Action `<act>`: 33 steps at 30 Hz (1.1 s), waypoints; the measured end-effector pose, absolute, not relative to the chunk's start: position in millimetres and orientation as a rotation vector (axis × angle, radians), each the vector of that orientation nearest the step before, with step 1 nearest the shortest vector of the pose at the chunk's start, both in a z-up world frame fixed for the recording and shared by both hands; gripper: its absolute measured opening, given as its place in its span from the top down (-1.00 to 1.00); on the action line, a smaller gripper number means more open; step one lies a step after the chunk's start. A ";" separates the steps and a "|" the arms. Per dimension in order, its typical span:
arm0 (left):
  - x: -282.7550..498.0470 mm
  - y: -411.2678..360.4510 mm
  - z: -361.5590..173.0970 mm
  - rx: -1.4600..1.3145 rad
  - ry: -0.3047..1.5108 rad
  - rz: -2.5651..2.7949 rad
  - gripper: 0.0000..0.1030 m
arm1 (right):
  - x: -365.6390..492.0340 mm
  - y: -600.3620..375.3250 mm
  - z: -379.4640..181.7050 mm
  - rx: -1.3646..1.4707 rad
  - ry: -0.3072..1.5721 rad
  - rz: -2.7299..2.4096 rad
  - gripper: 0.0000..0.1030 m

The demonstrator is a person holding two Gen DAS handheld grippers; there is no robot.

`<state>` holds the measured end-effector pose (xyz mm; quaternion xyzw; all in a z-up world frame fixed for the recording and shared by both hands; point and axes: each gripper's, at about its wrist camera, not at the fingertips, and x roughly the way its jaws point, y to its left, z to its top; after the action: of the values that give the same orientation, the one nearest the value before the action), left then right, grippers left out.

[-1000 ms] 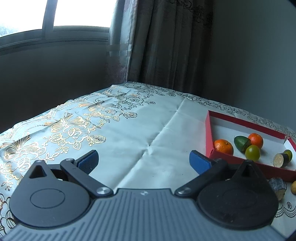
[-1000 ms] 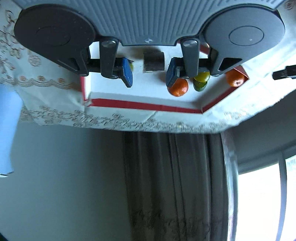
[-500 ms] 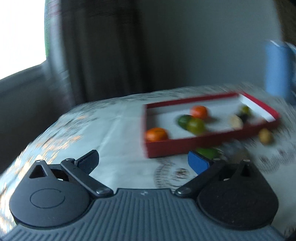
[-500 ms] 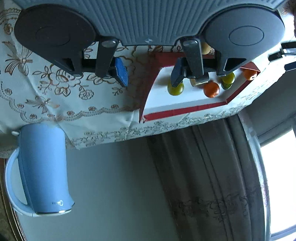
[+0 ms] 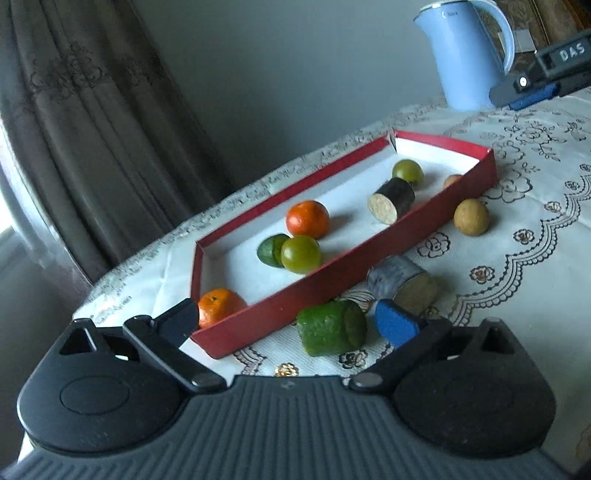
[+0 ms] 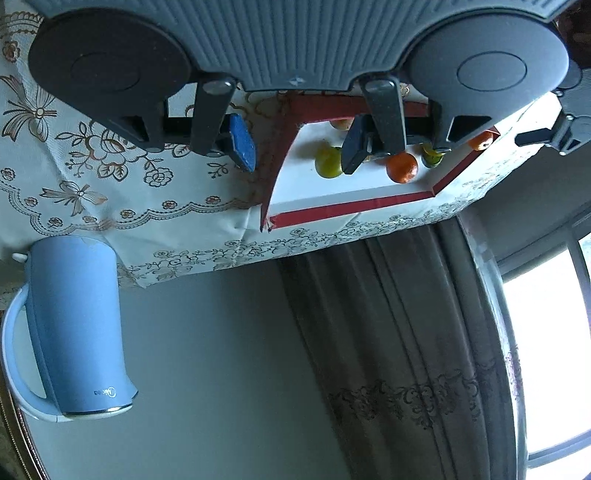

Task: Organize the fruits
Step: 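Move the left tool to the green cucumber chunk and close on it, then carry the cucumber chunk into the red box and open the left tool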

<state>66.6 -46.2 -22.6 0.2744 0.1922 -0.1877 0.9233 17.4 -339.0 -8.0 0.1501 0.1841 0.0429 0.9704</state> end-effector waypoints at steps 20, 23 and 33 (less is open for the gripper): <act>72.6 -52.3 -25.4 0.498 0.508 -0.479 0.30 | 14.8 -337.6 -4.6 0.276 0.355 0.093 -0.10; 71.6 -49.9 -22.3 0.466 0.509 -0.467 0.39 | 14.9 -337.9 -4.5 0.271 0.357 0.090 -0.10; 76.6 -38.8 -15.0 0.330 0.564 -0.376 0.46 | 15.1 -337.8 -6.2 0.263 0.364 0.079 -0.10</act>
<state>76.6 -38.8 -15.0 0.1611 0.2752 -0.1835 0.9299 15.1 -337.8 -6.2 0.1304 0.1803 0.0390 0.9742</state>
